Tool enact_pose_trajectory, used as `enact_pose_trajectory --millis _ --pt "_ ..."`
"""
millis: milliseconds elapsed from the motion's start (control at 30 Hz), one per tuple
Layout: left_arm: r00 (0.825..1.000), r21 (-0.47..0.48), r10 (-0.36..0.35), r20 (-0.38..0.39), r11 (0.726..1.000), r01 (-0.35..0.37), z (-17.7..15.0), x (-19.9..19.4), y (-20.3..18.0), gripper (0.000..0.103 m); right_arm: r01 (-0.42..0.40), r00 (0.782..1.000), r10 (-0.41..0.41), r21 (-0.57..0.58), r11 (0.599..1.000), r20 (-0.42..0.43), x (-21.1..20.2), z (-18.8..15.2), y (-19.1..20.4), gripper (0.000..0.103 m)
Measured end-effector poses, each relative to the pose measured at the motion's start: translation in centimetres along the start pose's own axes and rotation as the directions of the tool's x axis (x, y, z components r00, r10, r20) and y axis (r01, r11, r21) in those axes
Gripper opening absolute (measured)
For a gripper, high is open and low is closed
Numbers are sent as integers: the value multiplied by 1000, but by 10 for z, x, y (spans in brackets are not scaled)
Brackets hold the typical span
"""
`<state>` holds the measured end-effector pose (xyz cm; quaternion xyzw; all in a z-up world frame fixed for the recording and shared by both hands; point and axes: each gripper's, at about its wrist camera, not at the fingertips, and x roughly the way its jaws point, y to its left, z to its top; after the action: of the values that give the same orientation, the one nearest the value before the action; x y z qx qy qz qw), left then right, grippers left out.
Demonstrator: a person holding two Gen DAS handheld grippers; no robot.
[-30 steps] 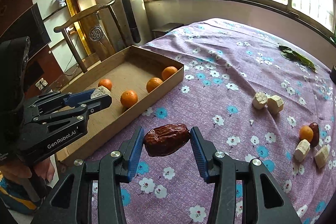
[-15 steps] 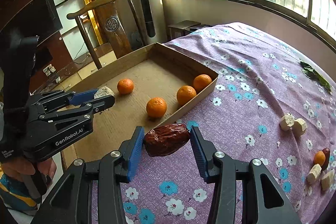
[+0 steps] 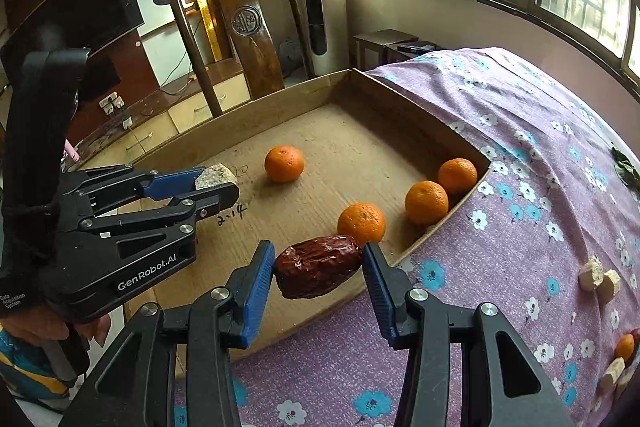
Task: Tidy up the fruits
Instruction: 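Carry the bun slice and red date toward the cardboard tray, then lower the bun slice and date into the tray and open both grippers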
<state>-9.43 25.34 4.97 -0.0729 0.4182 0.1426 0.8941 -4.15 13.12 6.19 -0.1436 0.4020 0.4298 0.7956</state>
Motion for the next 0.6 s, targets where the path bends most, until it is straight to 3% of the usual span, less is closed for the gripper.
enact_pose_trajectory --millis 533,600 --pt "998 -30 55 -25 998 -56 1 13 10 28 -34 998 31 -43 998 -59 39 3 12 50" --pt "998 -33 60 -33 998 -61 1 15 10 33 -43 998 41 -34 999 -55 39 3 11 51"
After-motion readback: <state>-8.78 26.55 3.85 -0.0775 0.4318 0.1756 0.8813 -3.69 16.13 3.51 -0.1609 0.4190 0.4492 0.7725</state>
